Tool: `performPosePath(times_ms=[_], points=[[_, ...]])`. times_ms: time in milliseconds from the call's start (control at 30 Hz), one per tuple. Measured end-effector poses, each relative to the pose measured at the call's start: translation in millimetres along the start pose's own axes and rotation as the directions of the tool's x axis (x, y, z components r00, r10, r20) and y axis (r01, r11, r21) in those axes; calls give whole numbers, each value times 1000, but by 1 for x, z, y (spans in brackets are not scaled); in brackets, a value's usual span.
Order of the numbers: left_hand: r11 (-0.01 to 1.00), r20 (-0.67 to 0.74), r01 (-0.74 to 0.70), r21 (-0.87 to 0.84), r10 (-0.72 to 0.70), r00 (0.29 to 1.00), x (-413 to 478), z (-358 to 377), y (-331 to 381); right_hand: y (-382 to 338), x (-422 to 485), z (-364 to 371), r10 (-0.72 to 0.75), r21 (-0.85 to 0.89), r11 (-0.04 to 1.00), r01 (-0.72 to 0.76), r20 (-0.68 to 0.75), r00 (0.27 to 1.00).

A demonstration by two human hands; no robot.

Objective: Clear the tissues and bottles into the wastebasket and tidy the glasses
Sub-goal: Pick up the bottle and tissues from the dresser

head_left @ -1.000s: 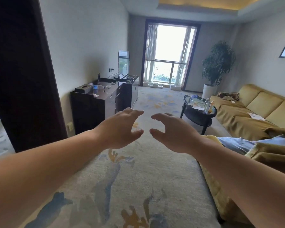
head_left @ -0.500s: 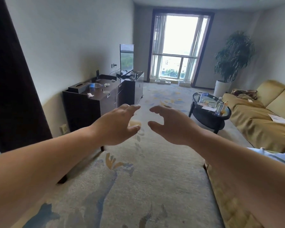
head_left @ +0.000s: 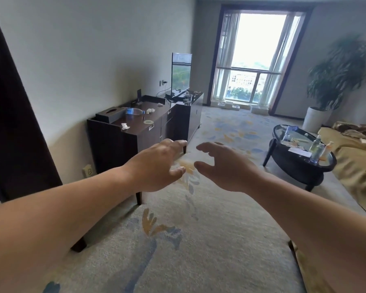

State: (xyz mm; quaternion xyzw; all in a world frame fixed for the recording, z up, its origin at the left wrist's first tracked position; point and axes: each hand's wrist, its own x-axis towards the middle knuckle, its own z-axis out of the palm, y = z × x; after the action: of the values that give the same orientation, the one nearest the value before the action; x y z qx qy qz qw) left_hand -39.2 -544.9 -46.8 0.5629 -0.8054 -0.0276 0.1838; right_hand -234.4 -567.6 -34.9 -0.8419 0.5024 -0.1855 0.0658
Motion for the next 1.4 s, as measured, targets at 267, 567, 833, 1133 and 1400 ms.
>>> performPosePath(times_ms=[267, 567, 833, 1133, 1400], points=[[997, -5, -59, -40, 59, 998, 125, 8, -73, 33, 141, 19, 27, 1, 1000, -27, -17, 999], [997, 54, 26, -66, -23, 998, 251, 42, -138, 109, 261, 44, 45, 9, 999, -45, 23, 999], [993, 91, 115, -10, -114, 989, 378, 82, -171, 202, 375, 50, -4, 60, 998, 0, 72, 997], [976, 119, 211, 51, -216, 969, 477, 104, -217, 266, 494, 72, -63, 108, 993, 49, 134, 989], [961, 132, 276, 26, -277, 952, 541, 121, -297, 270, 593, 119, -109, 105, 990, 90, 183, 977]])
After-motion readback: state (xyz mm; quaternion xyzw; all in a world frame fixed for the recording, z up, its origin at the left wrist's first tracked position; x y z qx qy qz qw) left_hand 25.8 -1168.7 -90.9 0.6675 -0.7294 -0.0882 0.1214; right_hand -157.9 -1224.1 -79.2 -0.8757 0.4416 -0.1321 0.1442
